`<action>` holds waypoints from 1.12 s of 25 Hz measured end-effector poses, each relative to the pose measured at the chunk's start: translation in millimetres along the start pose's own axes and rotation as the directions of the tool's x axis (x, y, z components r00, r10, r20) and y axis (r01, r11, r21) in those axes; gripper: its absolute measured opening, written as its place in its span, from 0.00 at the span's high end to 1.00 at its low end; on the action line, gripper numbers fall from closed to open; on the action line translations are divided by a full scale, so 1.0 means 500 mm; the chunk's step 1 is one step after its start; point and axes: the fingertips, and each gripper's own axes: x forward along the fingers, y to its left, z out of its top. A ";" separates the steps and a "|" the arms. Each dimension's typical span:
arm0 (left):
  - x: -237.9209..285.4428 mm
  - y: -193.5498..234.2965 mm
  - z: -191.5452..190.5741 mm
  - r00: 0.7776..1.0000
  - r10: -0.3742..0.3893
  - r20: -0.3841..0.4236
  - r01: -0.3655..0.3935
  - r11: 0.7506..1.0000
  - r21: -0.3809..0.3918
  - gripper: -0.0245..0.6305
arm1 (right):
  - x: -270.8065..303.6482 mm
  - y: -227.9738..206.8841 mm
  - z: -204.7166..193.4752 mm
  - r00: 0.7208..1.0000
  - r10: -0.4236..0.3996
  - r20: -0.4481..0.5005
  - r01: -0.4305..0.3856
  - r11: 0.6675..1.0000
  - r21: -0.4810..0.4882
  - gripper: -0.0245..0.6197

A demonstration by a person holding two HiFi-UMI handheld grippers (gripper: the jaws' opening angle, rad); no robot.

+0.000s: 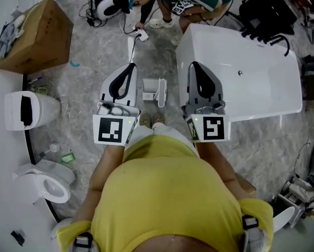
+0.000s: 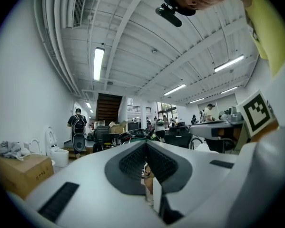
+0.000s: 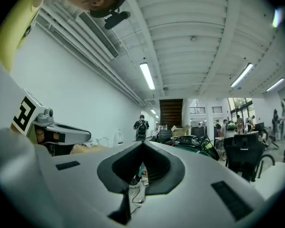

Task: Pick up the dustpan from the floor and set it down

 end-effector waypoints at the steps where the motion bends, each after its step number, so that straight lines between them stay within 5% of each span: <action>1: -0.002 0.005 0.010 1.000 0.012 0.004 -0.012 1.000 0.006 0.96 | -0.002 -0.002 0.008 1.000 -0.008 0.011 0.008 1.000 -0.003 0.95; 28: -0.007 -0.017 0.061 0.999 0.034 0.041 -0.035 0.999 0.006 0.96 | -0.022 -0.020 0.007 1.000 -0.014 0.011 0.013 0.999 0.032 0.95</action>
